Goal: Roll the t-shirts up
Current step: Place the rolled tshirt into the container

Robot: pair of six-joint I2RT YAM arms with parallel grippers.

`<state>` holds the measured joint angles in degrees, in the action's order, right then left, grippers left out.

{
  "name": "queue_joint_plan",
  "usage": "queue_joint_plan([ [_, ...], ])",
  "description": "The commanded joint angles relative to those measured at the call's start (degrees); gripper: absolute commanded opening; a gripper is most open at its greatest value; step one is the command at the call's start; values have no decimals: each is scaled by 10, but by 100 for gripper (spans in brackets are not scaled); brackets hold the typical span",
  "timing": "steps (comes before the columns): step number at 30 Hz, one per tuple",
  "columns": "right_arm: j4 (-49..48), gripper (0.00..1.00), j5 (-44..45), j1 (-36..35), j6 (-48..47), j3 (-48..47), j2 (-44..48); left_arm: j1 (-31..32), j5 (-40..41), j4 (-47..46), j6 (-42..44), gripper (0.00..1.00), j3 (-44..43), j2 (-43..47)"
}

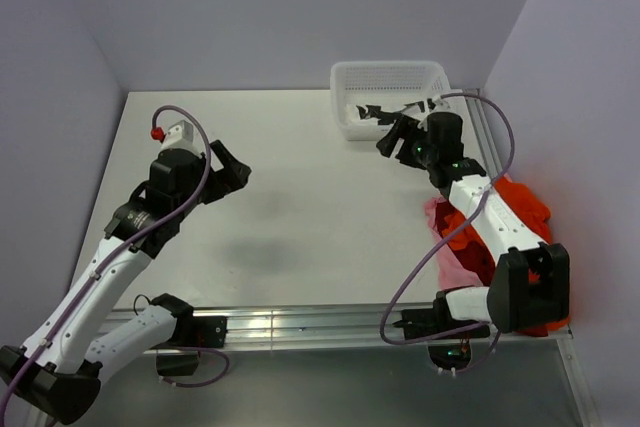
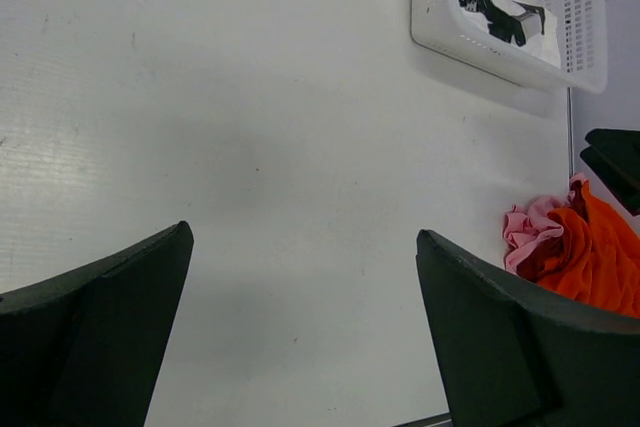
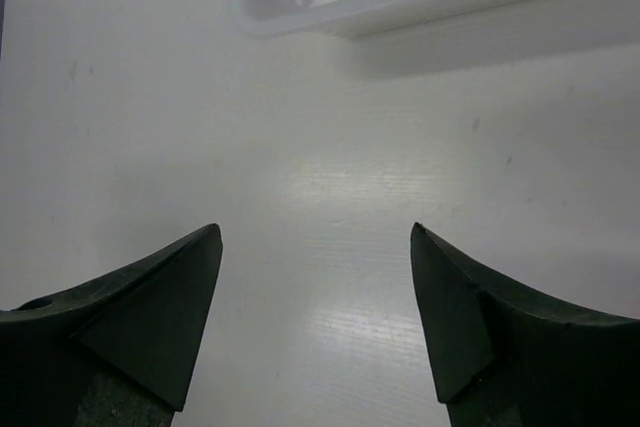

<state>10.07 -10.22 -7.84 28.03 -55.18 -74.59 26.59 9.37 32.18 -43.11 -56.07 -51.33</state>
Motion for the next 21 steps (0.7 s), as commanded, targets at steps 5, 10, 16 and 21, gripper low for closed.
queue_joint_plan([
  [5,-118,85,-21,-84,-38,130,122,-2,8,-23,25,100,50,64],
  [10,-161,86,27,-91,-30,245,258,-1,-7,-21,30,99,79,98],
  [16,-138,87,85,-95,-34,309,395,-1,-2,-12,25,99,87,124],
  [21,-88,88,100,-95,-28,315,443,-1,-3,-24,26,100,100,156],
])
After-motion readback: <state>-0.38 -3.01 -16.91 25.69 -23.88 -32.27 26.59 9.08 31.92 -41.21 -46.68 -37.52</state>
